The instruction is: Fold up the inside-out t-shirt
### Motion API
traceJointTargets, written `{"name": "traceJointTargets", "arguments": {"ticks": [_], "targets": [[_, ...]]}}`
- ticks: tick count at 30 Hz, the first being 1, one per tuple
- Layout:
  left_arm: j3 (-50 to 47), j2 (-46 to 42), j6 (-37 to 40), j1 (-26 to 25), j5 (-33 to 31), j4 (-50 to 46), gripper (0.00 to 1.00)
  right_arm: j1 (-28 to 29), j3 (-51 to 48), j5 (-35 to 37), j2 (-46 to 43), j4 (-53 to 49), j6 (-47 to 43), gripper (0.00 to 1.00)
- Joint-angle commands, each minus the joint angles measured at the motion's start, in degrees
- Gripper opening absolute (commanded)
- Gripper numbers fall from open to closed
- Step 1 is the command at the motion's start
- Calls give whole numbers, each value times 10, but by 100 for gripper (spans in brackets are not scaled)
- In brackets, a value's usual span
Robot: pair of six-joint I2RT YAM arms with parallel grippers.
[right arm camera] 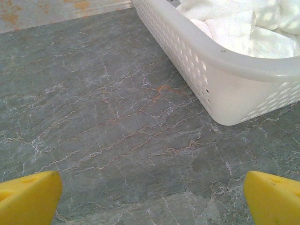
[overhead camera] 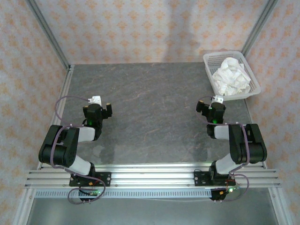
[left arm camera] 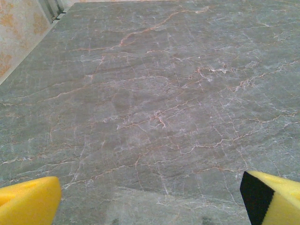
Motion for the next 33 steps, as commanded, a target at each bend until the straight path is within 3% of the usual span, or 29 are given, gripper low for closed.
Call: {"name": "traceJointTargets", "arguments": {"ticks": [1, 5, 8, 10, 12, 14, 16, 21, 27, 31, 33], "targets": [[10, -8, 7, 2, 4, 11, 100, -2, 0, 16, -7, 4, 10, 99], [12, -38, 12, 2, 18, -14, 100, 0, -4, 64, -87, -50, 26, 99], [19, -169, -5, -4, 7, -133, 100, 5, 136, 130, -193, -361, 142, 100], [16, -264, -47, -7, 15, -187, 100, 5, 238, 119, -190, -469, 164, 97], [64, -335, -88, -21, 11, -310, 100, 2, 344, 122, -139, -533, 183, 100], [136, -354, -131, -40, -15, -446, 100, -22, 458, 132, -61, -605, 224, 100], [189, -361, -140, -56, 4, -533, 100, -56, 569, 121, 26, -667, 269, 100], [226, -387, -97, -81, 141, -586, 100, -93, 761, 121, 218, -704, 295, 100], [264, -375, -50, -85, 218, -670, 100, -109, 1001, 145, 434, -787, 245, 100], [252, -368, -42, -87, 227, -671, 100, -128, 1182, 113, 576, -897, 249, 100], [239, -368, -53, -89, 213, -654, 100, -129, 1221, 78, 615, -904, 228, 94]]}}
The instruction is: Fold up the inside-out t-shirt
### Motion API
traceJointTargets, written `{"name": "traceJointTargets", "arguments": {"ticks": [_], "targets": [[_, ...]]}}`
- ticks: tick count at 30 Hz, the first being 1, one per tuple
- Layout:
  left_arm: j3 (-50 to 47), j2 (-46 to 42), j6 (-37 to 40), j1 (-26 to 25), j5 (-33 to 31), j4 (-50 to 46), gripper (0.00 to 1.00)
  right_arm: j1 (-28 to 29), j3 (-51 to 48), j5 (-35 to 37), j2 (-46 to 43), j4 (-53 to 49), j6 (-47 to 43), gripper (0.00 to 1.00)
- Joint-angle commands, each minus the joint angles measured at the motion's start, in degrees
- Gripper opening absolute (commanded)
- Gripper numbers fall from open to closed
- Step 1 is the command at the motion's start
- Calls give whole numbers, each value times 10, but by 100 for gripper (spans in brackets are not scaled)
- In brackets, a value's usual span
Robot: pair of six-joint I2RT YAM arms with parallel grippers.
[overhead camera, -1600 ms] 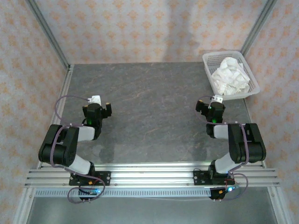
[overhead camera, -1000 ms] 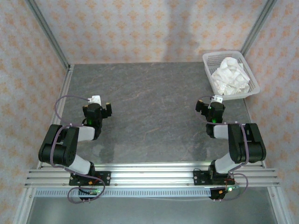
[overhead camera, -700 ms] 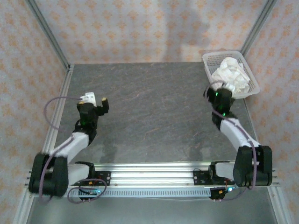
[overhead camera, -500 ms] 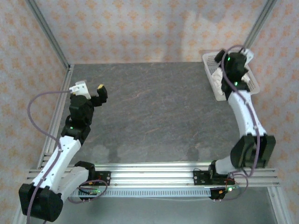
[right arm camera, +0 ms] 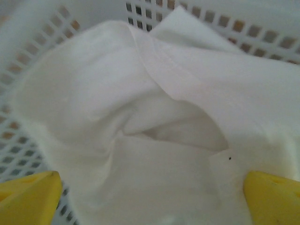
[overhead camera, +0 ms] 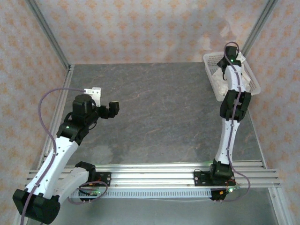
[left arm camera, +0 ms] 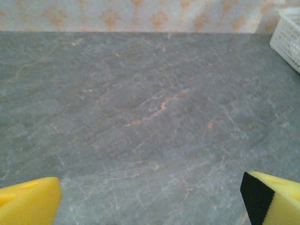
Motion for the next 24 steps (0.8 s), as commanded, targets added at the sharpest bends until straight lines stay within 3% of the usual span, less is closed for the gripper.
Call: {"name": "traceJointTargets", "arguments": {"ticks": [1, 2, 4, 5, 11, 17, 21, 24], "targets": [[-10, -1, 0, -4, 6, -3, 100, -14, 71, -47, 36, -89, -24, 83], [-14, -1, -7, -4, 1, 4, 100, -14, 70, -75, 36, -85, -30, 66], [-15, 0, -21, -4, -7, 10, 100, -14, 60, -103, 19, -77, -25, 12], [-15, -1, -26, -4, -8, 12, 100, -13, 53, -108, 3, -73, -24, 0], [-13, -8, -37, -4, -9, 23, 100, 32, -114, -72, -199, 88, -73, 0], [-12, -24, -72, -7, 12, 32, 100, 94, -258, -48, -413, 206, -53, 0], [15, -35, -68, -7, 22, 8, 100, 126, -249, -92, -517, 236, -76, 0], [51, -25, -57, -7, 29, -23, 100, 153, -170, -183, -551, 231, -104, 0]]}}
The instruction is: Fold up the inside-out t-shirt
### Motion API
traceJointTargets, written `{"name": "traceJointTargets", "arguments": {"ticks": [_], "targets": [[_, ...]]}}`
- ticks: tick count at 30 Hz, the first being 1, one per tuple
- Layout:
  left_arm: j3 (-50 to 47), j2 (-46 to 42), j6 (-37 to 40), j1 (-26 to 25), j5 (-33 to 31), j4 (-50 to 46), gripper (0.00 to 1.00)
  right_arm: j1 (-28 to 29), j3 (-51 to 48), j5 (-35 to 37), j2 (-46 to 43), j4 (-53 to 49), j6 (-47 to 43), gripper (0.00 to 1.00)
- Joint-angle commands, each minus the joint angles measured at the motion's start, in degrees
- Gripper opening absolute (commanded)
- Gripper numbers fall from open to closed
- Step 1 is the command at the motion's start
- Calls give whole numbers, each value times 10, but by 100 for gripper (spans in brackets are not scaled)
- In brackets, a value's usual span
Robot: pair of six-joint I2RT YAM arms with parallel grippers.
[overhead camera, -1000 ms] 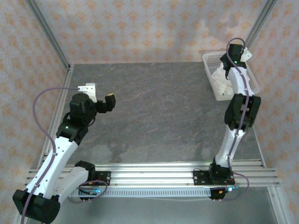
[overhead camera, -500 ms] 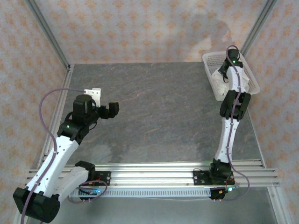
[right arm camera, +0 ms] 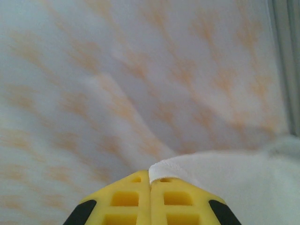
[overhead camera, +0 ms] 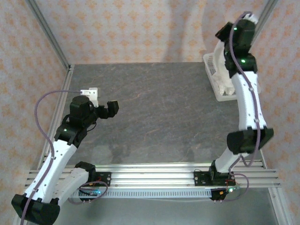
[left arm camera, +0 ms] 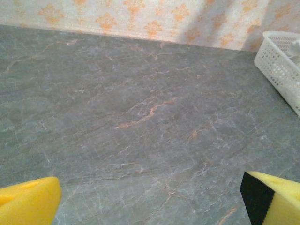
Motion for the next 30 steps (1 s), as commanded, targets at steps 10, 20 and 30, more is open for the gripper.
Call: {"name": "traceJointTargets", "arguments": {"ticks": [10, 20, 30], "targets": [[47, 24, -47, -7, 21, -13, 100, 78, 376, -268, 8, 25, 59, 0], [49, 61, -55, -7, 61, -33, 100, 133, -2, -255, 12, -57, 161, 0], [10, 102, -98, -37, 106, -13, 100, 195, -93, -76, 118, -206, 85, 61]]}}
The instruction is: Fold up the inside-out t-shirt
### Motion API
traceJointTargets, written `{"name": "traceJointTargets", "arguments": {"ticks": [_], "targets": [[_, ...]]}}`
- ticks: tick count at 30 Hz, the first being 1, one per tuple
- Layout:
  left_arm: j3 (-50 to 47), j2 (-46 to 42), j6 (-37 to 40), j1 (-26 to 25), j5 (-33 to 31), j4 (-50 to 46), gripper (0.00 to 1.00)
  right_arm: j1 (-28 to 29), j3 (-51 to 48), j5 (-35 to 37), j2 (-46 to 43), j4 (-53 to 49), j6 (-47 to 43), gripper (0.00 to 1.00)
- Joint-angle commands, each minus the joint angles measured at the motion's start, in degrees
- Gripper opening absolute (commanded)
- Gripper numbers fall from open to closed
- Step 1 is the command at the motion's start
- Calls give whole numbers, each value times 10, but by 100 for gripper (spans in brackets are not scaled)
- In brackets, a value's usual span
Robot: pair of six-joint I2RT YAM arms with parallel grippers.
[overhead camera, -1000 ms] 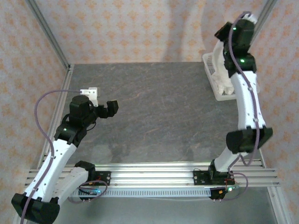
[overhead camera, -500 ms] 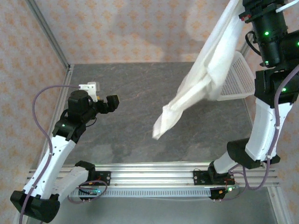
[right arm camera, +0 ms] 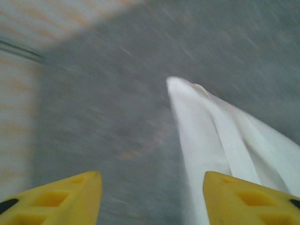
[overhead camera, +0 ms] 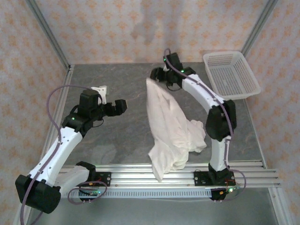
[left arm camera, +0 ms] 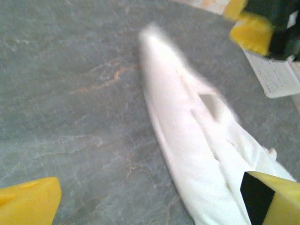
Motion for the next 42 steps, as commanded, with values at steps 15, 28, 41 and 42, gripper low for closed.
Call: {"name": "traceJointTargets", "arguments": {"ticks": [15, 28, 41, 42], "targets": [[-95, 163, -159, -289, 72, 17, 85, -82, -448, 130, -454, -5, 47, 66], [65, 262, -56, -259, 140, -67, 0, -82, -398, 155, -487, -47, 8, 69], [296, 286, -3, -170, 49, -194, 0, 23, -510, -38, -526, 121, -251, 77], [298, 285, -9, -170, 31, -196, 0, 38, -519, -30, -523, 118, -256, 77]]}}
